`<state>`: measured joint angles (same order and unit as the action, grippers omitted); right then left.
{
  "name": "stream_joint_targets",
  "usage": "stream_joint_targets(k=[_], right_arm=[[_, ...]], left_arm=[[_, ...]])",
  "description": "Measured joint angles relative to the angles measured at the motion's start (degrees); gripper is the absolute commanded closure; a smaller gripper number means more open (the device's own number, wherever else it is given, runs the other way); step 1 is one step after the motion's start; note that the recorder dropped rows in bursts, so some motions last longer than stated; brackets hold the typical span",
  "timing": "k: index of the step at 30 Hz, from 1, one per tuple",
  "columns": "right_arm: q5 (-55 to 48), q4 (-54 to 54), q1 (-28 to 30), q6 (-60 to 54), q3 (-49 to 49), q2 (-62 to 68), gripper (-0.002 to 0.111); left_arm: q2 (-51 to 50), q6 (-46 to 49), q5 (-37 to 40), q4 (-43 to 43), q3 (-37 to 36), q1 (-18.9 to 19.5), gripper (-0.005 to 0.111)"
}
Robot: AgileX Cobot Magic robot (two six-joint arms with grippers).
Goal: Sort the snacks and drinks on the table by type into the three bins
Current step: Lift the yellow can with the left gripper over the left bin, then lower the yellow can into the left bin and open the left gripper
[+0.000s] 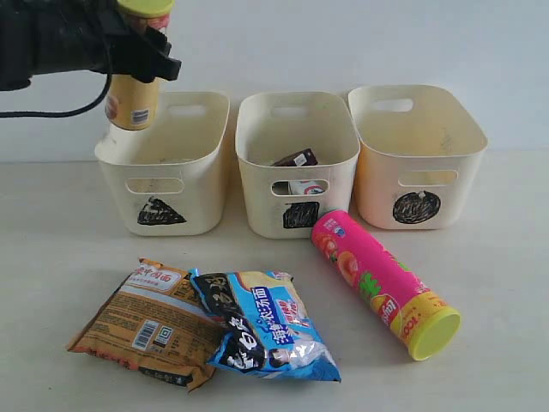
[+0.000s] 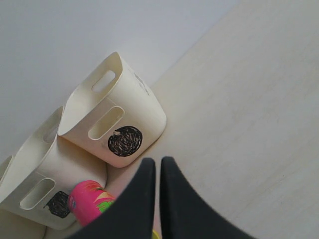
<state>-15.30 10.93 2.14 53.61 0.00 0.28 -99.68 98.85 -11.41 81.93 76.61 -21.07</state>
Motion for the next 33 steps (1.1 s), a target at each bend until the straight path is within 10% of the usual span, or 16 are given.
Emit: stream_joint_targets(k=[8, 21, 33], right_arm=[[0.0, 0.0, 0.0, 0.0, 0.0, 0.0, 0.108], [0.0, 0.0, 0.0, 0.0, 0.0, 0.0, 0.108], [0.0, 0.0, 0.0, 0.0, 0.0, 0.0, 0.108]], left_arm=[[-7.66, -4.4, -1.34, -0.11, 4.52, 0.0, 0.094], [-16.43, -8.76, -1.45, -0.11, 9.73, 0.0, 0.02], [-15.76, -12.69, -3.66, 3.16, 9.91, 0.0, 0.011]])
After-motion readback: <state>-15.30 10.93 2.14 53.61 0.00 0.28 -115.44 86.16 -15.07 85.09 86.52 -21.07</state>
